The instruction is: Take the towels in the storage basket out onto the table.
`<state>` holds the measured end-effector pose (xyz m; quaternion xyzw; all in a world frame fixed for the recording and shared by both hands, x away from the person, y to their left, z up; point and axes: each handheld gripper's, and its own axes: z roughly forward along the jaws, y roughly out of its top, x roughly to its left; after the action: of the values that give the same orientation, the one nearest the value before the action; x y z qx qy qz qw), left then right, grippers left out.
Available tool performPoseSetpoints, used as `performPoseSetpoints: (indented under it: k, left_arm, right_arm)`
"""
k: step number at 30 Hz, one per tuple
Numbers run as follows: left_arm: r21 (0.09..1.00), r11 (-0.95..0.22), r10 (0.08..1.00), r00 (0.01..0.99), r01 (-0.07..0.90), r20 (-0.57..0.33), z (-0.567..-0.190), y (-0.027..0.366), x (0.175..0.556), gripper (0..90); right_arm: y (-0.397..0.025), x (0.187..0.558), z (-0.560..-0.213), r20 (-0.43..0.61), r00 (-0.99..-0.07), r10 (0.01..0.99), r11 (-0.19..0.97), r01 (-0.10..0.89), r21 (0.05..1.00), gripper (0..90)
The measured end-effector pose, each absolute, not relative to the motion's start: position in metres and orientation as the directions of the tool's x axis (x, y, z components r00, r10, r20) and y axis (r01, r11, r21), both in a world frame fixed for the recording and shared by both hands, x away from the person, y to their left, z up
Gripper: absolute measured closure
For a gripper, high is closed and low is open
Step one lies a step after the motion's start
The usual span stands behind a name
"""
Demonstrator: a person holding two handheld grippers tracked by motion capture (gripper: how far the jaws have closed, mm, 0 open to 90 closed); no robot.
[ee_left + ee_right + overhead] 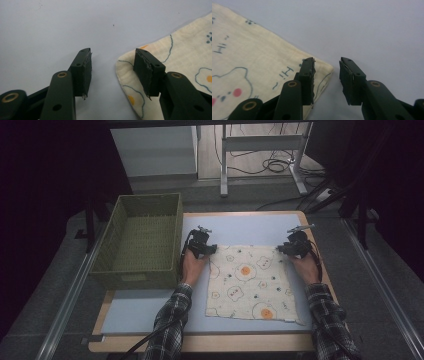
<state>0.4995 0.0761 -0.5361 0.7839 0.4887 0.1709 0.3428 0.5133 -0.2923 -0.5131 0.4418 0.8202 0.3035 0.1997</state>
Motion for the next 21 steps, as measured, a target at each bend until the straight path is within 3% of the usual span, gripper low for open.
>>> performPoseSetpoints:
  k: [2, 4, 5, 6, 10, 16, 21]
  left_arm:
    - [0.713, -0.288, 0.873, 0.482, 0.639, -0.079, -0.537, 0.076, 0.498, 57.3]
    - [0.721, -0.291, 0.851, 0.514, 0.629, -0.105, -0.538, 0.075, 0.496, 74.5]
    - [0.720, -0.295, 0.844, 0.524, 0.628, -0.111, -0.537, 0.074, 0.495, 84.2]
    - [0.718, -0.308, 0.845, 0.526, 0.624, -0.096, -0.537, 0.072, 0.495, 86.7]
    - [0.743, -0.306, 0.852, 0.520, 0.595, -0.066, -0.532, 0.072, 0.498, 88.4]
    - [0.768, -0.272, 0.866, 0.495, 0.580, -0.068, -0.519, 0.074, 0.507, 87.9]
    - [0.764, -0.317, 0.861, 0.508, 0.562, -0.017, -0.521, 0.068, 0.492, 86.9]
  right_arm:
    - [-0.290, 0.515, -0.514, -0.048, -0.529, 0.847, 0.413, 0.600, 0.685, 70.1]
    - [-0.288, 0.515, -0.514, -0.022, -0.533, 0.846, 0.402, 0.609, 0.684, 84.7]
    - [-0.286, 0.514, -0.514, -0.024, -0.534, 0.845, 0.403, 0.607, 0.685, 86.8]
    - [-0.284, 0.514, -0.513, -0.041, -0.531, 0.846, 0.414, 0.608, 0.678, 87.7]
    - [-0.283, 0.514, -0.507, -0.092, -0.531, 0.842, 0.444, 0.588, 0.676, 88.2]
    - [-0.293, 0.519, -0.483, -0.042, -0.491, 0.870, 0.356, 0.567, 0.743, 88.1]
    - [-0.295, 0.507, -0.483, -0.045, -0.529, 0.847, 0.389, 0.562, 0.730, 87.9]
